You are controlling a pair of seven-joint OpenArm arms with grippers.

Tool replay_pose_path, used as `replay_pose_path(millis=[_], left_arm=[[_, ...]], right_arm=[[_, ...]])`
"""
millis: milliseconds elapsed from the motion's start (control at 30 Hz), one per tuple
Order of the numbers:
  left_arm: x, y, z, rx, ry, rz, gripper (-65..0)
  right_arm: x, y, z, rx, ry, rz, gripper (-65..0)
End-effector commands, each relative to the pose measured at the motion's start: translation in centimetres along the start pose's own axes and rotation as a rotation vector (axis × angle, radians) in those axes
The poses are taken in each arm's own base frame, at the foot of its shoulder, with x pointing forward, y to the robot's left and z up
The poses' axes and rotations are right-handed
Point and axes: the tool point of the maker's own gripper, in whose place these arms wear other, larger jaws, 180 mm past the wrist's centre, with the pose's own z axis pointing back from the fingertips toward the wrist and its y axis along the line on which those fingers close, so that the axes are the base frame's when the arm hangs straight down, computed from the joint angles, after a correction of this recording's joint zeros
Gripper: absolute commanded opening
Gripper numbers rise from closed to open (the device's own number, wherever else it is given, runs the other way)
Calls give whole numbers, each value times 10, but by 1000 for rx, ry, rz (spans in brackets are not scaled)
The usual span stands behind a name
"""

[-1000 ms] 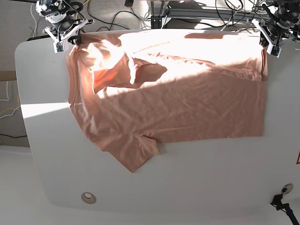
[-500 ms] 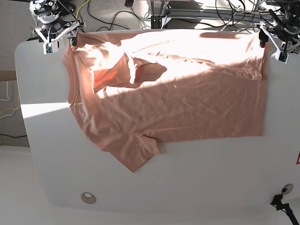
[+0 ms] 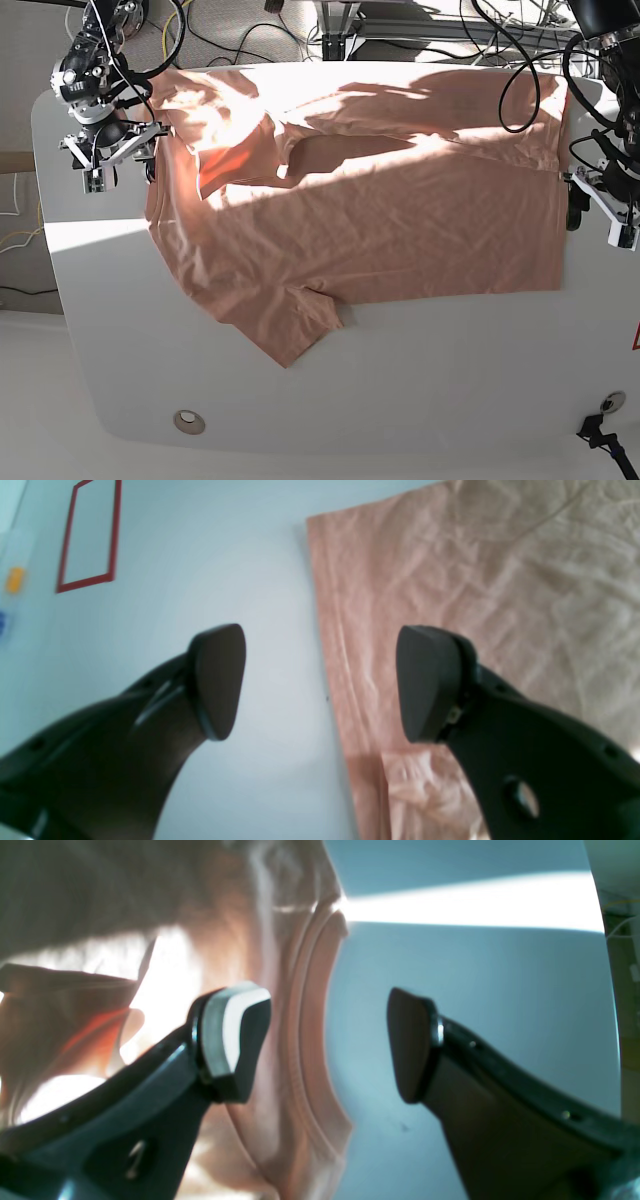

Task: Fold the T-shirt properly
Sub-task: 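Release the shoulders and move both grippers to the shirt's hem corners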

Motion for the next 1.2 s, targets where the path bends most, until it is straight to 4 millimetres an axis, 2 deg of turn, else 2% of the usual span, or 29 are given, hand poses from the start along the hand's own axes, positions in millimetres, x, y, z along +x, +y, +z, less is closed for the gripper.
replay_pose_path(millis=[0,100,200,300,400,500,600,867,1000,1100,1167], left_arm=[[6,19,-10,32,-12,31,-223],[15,35,-33,68,12,38,-223],[19,43,-55,61,29,91,-216],[25,49,-76,44,42,164,-179],[23,43,-97,1,77,216,-171],[25,28,-116,-45,77,221,-171],[15,16,-131,-80,107,245,-171],[-3,12,-151,-92,106,361,-171],[-6,-5,-160,-127,126,316,-171],[-8,-7,-161,-132,131,322,-171],[-5,-20,-164,-154,127,326,-171]], right_arm=[[19,-6,-2,-9,-50,4,-259],[37,-8,-14,-7,-77,-16,-259],[45,-10,-25,-1,-87,-39,-259],[42,-3,-37,28,-69,-49,-259],[38,3,-44,57,-43,-21,-259],[33,6,-47,67,-29,-25,-259],[33,6,-47,67,-29,-25,-259],[33,5,-47,67,-28,-21,-259],[32,6,-47,69,-27,-23,-259],[33,7,-47,69,-29,-24,-259],[32,7,-47,69,-28,-25,-259]])
